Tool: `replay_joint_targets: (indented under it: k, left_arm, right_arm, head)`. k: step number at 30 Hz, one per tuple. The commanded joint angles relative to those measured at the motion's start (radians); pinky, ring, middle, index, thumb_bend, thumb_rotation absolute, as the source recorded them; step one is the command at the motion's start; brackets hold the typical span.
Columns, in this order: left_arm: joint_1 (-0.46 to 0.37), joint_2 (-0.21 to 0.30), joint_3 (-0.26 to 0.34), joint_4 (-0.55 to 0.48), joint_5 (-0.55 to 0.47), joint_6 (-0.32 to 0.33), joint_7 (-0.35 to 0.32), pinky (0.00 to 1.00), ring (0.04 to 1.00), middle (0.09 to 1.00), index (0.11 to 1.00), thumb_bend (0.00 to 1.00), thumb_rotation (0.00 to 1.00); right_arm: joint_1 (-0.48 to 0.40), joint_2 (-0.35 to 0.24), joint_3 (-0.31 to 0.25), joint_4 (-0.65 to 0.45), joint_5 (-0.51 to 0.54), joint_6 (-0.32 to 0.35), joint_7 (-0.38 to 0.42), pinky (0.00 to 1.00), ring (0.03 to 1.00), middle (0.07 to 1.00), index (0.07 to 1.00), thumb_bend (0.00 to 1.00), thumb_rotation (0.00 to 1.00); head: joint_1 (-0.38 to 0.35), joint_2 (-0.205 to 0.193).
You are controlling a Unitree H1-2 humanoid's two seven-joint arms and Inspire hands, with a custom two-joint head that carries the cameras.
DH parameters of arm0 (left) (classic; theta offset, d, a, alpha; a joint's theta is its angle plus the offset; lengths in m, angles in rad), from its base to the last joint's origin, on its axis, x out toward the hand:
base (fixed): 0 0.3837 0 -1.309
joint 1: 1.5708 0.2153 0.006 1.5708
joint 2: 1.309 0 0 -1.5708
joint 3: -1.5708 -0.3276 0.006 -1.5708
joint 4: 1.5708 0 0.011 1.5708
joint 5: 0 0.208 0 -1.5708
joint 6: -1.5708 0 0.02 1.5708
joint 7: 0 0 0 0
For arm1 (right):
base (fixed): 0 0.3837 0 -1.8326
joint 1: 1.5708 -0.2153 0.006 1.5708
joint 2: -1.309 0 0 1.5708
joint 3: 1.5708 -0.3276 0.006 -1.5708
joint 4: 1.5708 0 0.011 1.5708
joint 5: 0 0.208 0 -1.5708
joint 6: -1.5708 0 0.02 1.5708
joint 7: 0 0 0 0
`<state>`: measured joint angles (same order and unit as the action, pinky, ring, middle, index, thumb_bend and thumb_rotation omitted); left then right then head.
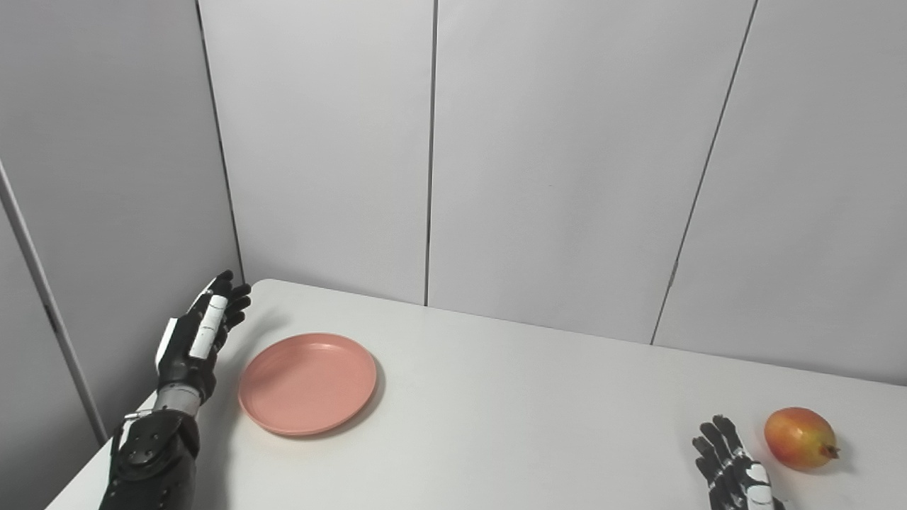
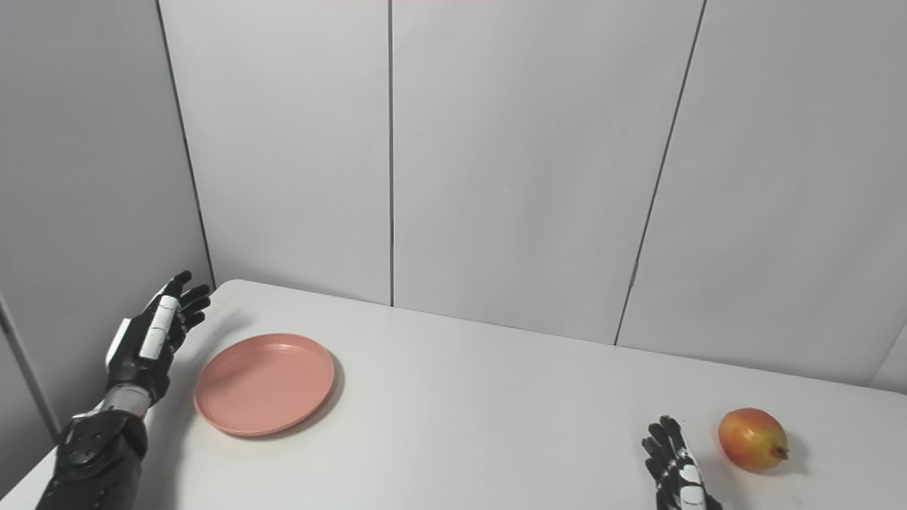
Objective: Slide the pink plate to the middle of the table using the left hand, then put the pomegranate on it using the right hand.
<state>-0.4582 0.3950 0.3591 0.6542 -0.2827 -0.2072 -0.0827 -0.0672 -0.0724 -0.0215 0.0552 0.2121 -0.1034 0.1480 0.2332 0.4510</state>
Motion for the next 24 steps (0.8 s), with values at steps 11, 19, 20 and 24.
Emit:
replay_joint_targets:
  k: [11,19,20,24]
  left_arm:
    - [-0.075,0.008,-0.022,0.13,0.01,-0.122,0.009,0.87,0.849,0.82,0.853,0.96,0.77]
    - [-0.064,0.02,-0.046,0.129,0.001,-0.074,-0.032,0.9,0.865,0.84,0.891,0.92,0.8]
    - [-0.064,0.021,-0.047,0.13,0.0,-0.073,-0.036,0.9,0.865,0.84,0.889,0.92,0.79]
    - [-0.064,0.026,-0.06,0.146,-0.001,-0.09,-0.068,0.9,0.871,0.849,0.875,0.92,0.79]
  right_arm:
    - [0.061,-0.006,-0.006,0.02,0.005,0.03,0.006,1.0,0.962,0.95,0.956,0.75,0.99]
    - [0.058,-0.006,-0.005,0.024,0.003,0.025,0.007,1.0,0.958,0.947,0.956,0.74,0.99]
    - [0.058,-0.007,-0.004,0.024,0.002,0.025,0.007,1.0,0.954,0.944,0.954,0.74,1.0]
    - [0.059,-0.007,-0.002,0.018,-0.003,0.03,0.005,1.0,0.96,0.95,0.959,0.74,1.0]
  head:
    - [-0.006,0.01]
    - [-0.009,0.016]
    - [-0.009,0.016]
    - [-0.012,0.021]
